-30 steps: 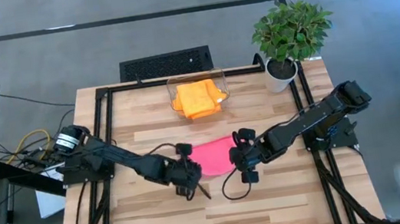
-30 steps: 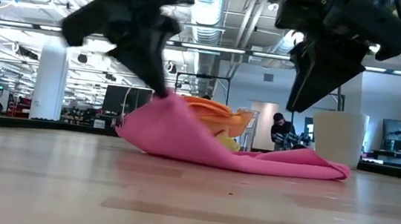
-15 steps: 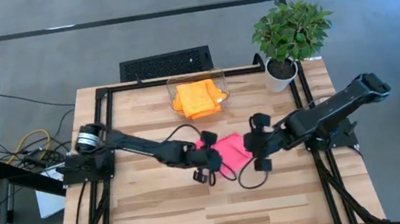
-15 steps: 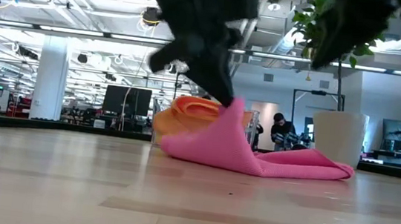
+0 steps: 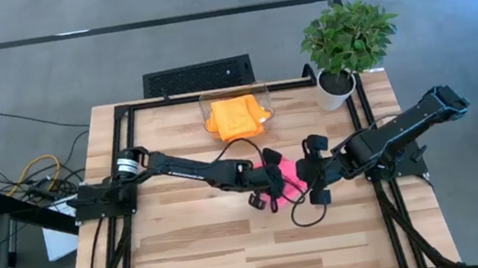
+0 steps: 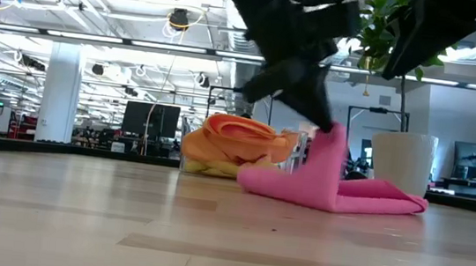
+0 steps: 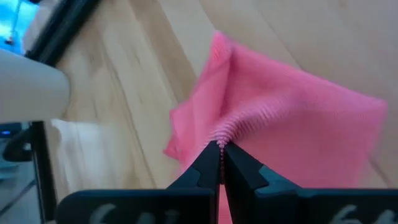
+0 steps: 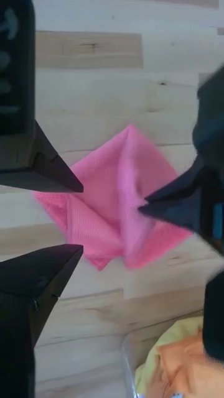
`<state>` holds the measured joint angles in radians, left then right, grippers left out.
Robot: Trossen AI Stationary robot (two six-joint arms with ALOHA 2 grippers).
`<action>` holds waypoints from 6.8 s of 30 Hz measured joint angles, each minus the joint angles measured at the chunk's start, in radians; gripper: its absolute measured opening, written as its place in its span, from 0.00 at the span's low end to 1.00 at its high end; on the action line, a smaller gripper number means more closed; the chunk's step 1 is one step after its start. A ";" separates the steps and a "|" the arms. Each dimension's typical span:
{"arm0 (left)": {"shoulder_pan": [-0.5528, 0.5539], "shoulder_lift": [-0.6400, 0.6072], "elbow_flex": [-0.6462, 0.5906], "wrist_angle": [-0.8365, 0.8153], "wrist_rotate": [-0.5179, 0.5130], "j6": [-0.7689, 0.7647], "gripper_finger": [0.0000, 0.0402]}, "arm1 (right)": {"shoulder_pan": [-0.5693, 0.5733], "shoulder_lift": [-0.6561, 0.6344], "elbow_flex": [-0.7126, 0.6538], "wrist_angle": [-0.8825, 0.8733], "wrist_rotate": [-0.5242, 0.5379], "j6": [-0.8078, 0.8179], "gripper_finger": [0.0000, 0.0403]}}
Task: Fold microfiber towels
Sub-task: Fold the pink towel, then put the folded pink towel into the transparent bin
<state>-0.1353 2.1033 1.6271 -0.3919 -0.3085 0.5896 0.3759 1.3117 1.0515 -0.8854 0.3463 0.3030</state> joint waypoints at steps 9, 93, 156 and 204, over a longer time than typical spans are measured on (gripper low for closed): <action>0.036 0.046 0.020 0.056 0.043 0.038 0.00 | 0.017 0.002 0.000 -0.012 0.000 0.004 0.41; 0.072 0.173 0.080 0.000 0.126 -0.290 0.35 | 0.059 0.002 0.001 0.012 -0.009 -0.008 0.41; 0.097 0.044 0.080 -0.428 -0.249 -0.191 0.00 | 0.078 0.003 -0.001 -0.050 -0.007 -0.050 0.42; 0.425 -0.230 0.081 -0.405 -0.231 -0.044 0.00 | 0.073 0.003 -0.001 -0.049 -0.003 -0.050 0.42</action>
<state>0.2900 1.8734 1.7084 -0.7966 -0.5391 0.5456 0.4492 1.3148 1.0508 -0.9344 0.3431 0.2535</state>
